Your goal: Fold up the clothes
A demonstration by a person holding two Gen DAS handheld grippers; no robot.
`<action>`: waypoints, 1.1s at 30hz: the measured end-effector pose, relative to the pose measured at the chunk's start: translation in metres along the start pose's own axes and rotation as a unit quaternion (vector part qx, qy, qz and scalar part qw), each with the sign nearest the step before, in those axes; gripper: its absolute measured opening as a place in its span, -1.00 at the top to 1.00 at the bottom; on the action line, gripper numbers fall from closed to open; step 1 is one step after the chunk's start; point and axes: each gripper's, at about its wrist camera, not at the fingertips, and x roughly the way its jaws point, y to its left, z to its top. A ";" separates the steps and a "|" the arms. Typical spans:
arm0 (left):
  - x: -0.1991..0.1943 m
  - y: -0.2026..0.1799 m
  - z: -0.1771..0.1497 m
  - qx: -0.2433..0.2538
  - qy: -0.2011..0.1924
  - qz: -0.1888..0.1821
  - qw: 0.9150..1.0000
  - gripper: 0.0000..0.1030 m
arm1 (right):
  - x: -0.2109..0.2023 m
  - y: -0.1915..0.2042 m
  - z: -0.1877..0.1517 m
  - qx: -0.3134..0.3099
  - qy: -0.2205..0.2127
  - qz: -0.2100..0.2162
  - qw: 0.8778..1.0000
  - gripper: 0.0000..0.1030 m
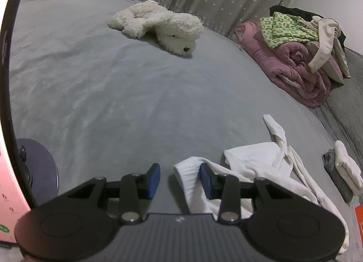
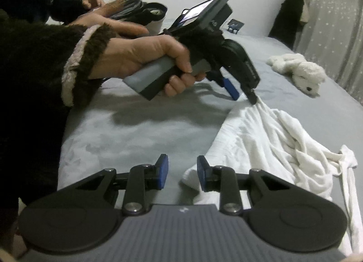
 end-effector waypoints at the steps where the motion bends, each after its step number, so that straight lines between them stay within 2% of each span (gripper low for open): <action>1: 0.000 0.000 0.000 0.001 -0.001 0.000 1.000 0.26 | 0.001 0.001 -0.001 -0.002 0.004 0.001 1.000 0.42; 7: 0.003 -0.001 -0.002 0.006 -0.003 -0.003 1.000 0.26 | 0.008 0.001 -0.006 -0.017 0.032 -0.020 0.999 0.43; 10: 0.004 -0.003 -0.003 0.009 -0.004 -0.001 1.000 0.26 | 0.012 0.000 -0.007 -0.013 0.036 -0.033 0.999 0.51; 11: 0.005 -0.004 -0.003 0.011 -0.005 0.002 1.000 0.29 | 0.012 0.001 -0.006 -0.009 0.036 -0.033 0.999 0.56; 14: 0.007 -0.006 -0.005 0.016 -0.003 0.008 1.000 0.54 | 0.012 0.001 -0.002 0.005 0.034 -0.033 0.999 0.64; 21: 0.003 -0.011 -0.002 0.018 -0.003 0.027 0.999 0.74 | 0.000 -0.014 0.010 0.089 -0.003 -0.002 0.996 0.75; 33: -0.012 -0.019 0.013 0.081 -0.012 0.082 0.993 0.75 | 0.009 -0.021 0.028 0.216 -0.061 0.055 0.973 0.76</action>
